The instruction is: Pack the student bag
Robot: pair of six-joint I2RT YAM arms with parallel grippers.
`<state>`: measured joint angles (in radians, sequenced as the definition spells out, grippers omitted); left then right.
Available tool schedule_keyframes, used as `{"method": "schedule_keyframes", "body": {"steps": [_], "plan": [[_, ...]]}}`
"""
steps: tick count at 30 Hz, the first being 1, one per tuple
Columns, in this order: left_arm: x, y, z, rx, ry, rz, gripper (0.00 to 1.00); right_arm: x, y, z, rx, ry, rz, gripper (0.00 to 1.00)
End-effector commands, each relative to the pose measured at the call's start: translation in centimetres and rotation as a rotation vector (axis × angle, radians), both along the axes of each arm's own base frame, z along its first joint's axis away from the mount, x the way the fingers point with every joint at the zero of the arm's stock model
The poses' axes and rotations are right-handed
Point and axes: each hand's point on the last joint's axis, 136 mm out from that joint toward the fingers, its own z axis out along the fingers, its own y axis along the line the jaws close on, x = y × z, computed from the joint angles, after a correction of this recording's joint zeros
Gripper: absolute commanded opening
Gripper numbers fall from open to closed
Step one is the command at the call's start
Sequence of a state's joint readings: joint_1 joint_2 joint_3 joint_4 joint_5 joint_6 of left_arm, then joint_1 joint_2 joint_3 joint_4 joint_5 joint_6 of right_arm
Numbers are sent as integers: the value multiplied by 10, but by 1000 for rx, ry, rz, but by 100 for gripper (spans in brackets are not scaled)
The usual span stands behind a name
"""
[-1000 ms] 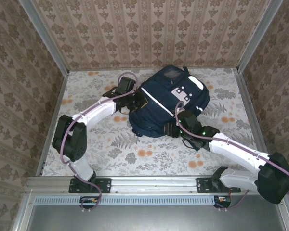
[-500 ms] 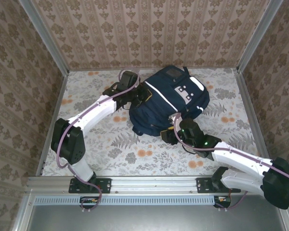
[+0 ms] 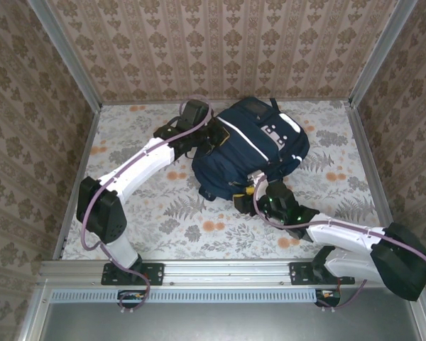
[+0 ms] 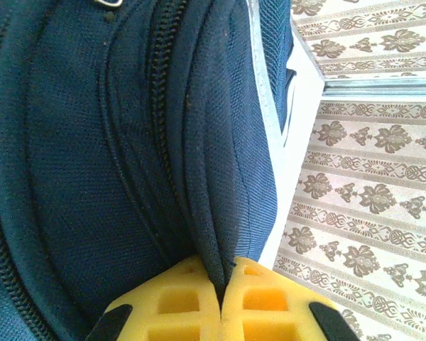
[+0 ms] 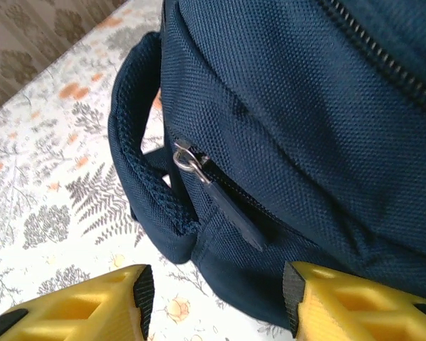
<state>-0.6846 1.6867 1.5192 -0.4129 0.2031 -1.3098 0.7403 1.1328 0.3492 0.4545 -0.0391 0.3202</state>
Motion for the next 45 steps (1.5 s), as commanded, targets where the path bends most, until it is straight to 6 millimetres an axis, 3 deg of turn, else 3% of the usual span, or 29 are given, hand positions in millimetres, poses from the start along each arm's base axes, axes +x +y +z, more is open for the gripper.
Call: {"method": "schedule_keyframes", "body": {"steps": [1, 12, 16, 20, 26, 32, 34, 45], "plan": [[5, -14, 101, -194, -214, -3, 0, 1, 4, 14, 88, -94, 16, 55], [-2, -26, 97, -199, -209, -32, 0, 20, -11, 5, -8, -179, -12, 62], [-3, -27, 95, -202, -205, -35, 0, 19, 3, 14, 37, -179, 65, 61], [-3, -28, 91, -199, -200, -38, 0, 14, 24, 35, 129, -187, 156, 57], [-3, -28, 86, -196, -194, -37, 0, 16, 31, 50, 183, -189, 172, 44], [-3, -28, 82, -194, -193, -37, 0, 19, 31, 46, 182, -155, 153, 8], [-3, -28, 80, -190, -190, -37, 0, 20, 29, 41, 173, -146, 142, 0], [4, -1, 63, -91, -216, -33, 0, 5, 12, 29, 108, -74, 123, 1]]}}
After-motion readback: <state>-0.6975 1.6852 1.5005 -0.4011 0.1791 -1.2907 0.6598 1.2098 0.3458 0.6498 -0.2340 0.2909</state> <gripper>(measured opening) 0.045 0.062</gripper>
